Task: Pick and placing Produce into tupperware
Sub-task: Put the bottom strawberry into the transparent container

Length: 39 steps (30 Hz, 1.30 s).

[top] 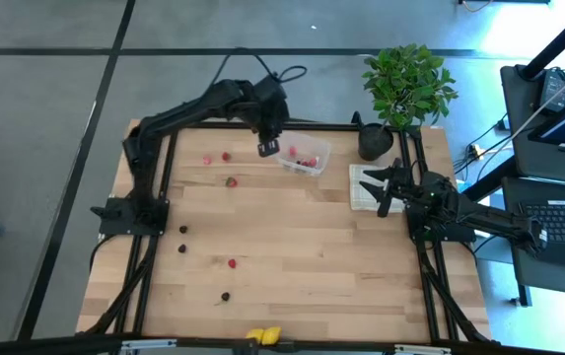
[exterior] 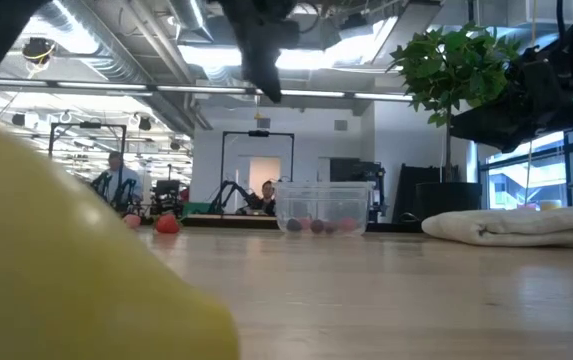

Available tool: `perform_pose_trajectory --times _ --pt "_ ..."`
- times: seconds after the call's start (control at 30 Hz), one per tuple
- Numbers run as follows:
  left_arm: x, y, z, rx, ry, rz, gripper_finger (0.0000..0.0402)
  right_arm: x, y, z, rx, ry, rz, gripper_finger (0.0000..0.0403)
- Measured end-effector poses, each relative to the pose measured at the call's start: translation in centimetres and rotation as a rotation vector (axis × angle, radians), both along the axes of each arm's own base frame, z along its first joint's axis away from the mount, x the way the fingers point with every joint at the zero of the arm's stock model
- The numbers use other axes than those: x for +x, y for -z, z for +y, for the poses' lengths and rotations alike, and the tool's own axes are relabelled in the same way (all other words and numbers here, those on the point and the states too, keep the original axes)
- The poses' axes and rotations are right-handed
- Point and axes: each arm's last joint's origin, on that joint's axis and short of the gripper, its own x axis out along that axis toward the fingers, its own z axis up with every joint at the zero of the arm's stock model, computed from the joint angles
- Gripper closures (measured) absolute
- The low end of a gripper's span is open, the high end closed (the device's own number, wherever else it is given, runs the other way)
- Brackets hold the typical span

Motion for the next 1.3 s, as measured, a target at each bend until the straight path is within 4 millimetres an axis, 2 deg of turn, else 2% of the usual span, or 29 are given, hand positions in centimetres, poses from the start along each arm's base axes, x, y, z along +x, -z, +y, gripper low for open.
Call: perform_pose_trajectory --times 0.07,0.2,0.33,0.47,0.7,0.83,1.3 --pt "-1.0 -0.2 -0.5 -0.006 -0.015 0.004 0.0317 0.0 0.0 0.0 0.002 0.0 0.004 0.0208" --pt "-2.9 0.7 -1.4 -0.026 -0.016 0.046 0.0261 0.0 0.1 0.0 0.003 0.0 0.009 0.0208" --pt "-5.0 3.1 -2.3 -0.064 -0.028 0.114 0.0204 0.1 0.1 0.0 0.004 0.0 0.011 0.0208" --pt "-7.0 6.4 -3.1 -0.086 -0.034 0.166 0.0174 0.1 0.1 0.0 0.005 0.0 0.013 0.0208" --pt "-9.1 12.2 -3.7 -0.097 0.002 0.23 0.0171 0.1 0.1 0.0 0.011 0.001 0.01 0.0208" --pt "-9.9 14.6 -4.0 -0.113 0.088 0.305 0.018 0.1 0.1 0.0 0.025 0.003 0.004 0.0208" --pt "-10.2 17.9 -5.0 -0.081 0.154 0.28 0.0201 0.1 0.1 0.0 0.019 0.004 0.004 0.0208"
